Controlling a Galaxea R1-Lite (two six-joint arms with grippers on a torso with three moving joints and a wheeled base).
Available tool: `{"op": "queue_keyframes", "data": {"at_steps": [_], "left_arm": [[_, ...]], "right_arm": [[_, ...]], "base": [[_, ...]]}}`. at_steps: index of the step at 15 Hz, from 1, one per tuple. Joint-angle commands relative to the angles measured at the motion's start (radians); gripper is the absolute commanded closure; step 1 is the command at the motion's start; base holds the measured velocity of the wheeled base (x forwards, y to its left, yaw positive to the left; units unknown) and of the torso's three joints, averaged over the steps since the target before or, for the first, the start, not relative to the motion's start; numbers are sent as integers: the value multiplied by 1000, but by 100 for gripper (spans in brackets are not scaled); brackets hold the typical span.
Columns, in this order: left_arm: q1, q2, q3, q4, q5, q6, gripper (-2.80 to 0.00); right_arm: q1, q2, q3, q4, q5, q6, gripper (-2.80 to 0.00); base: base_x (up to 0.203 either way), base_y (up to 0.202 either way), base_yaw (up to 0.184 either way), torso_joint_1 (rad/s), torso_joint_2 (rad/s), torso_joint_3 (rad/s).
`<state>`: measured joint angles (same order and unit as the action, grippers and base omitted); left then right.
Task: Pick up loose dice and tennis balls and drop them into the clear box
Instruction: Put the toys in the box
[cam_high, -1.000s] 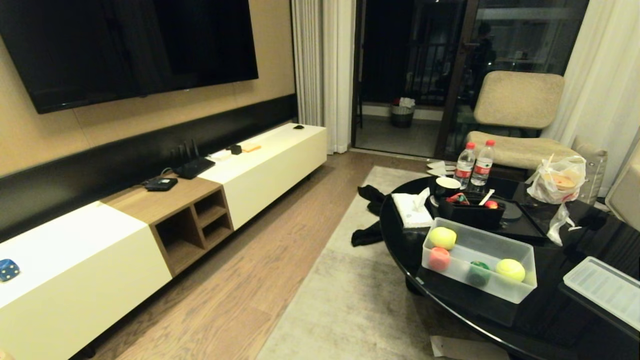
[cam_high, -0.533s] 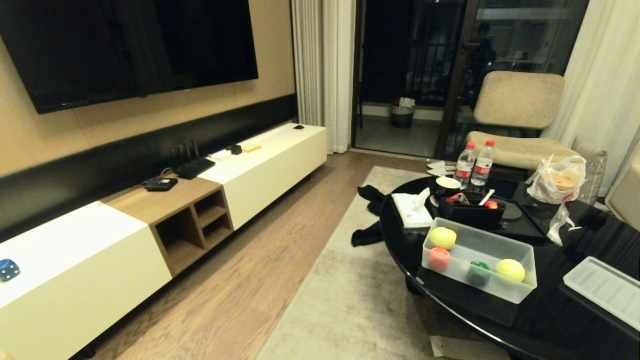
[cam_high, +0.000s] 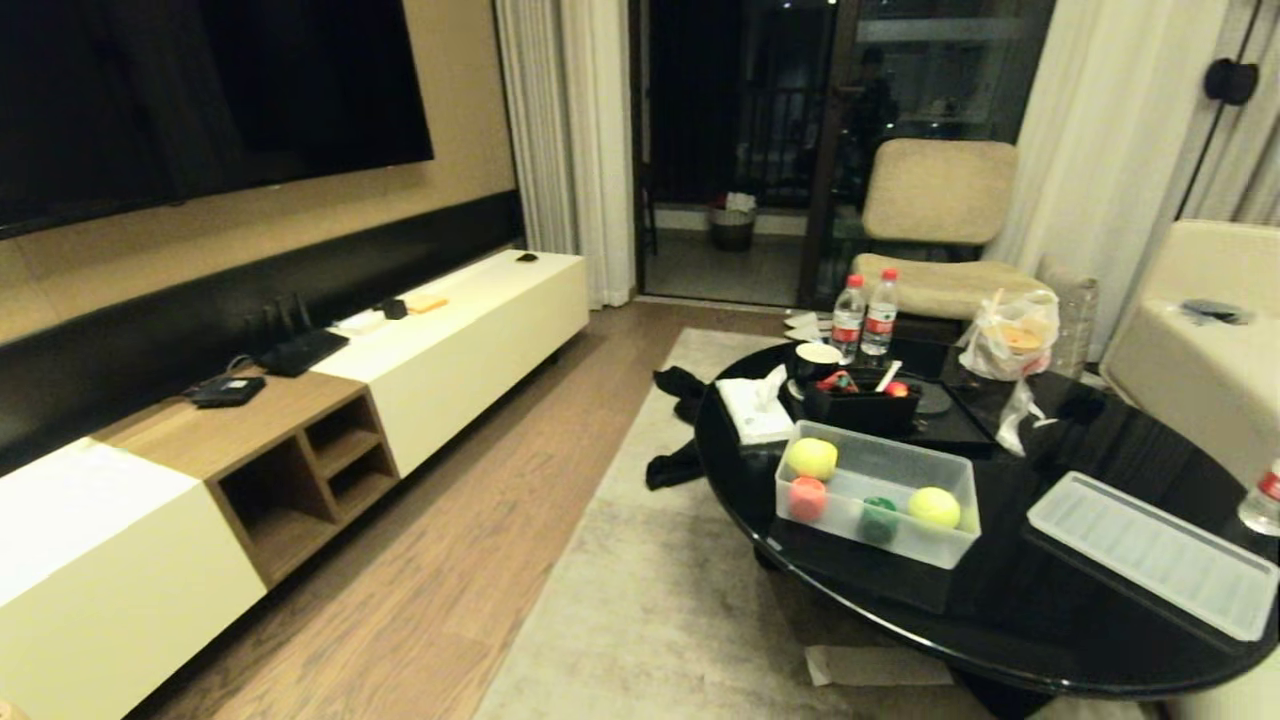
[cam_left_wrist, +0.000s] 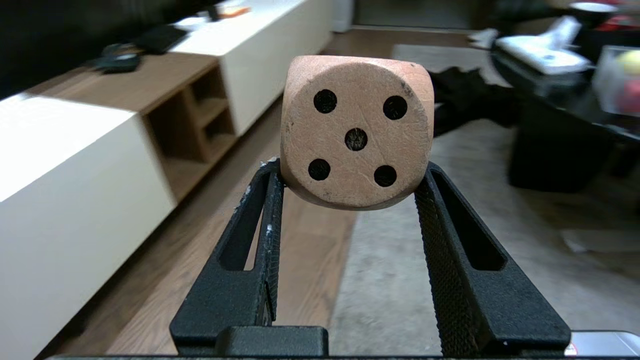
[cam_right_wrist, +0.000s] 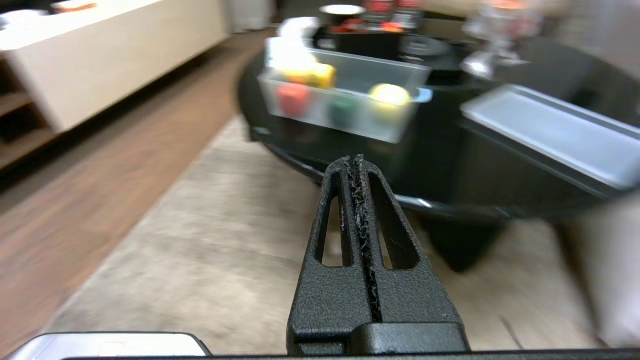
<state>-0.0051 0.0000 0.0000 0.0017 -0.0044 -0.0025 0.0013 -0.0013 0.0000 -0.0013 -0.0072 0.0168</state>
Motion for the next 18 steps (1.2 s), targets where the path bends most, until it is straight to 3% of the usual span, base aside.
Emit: {"op": "queue_keyframes", "data": {"at_steps": [1,13,18], "left_arm": [[1,2,2,0,0,-1,0],[1,2,2,0,0,-1,0],[1,2,2,0,-1,-1,0]], "right_arm": [[0,1,2,0,0,0,0],[0,1,1,0,0,0,0],[0,1,2,0,0,0,0]], "base": [[6,10,-174,6,2,6],[0,7,-168,2,2,4],[-11,-5,-63,0,4,1]]}}
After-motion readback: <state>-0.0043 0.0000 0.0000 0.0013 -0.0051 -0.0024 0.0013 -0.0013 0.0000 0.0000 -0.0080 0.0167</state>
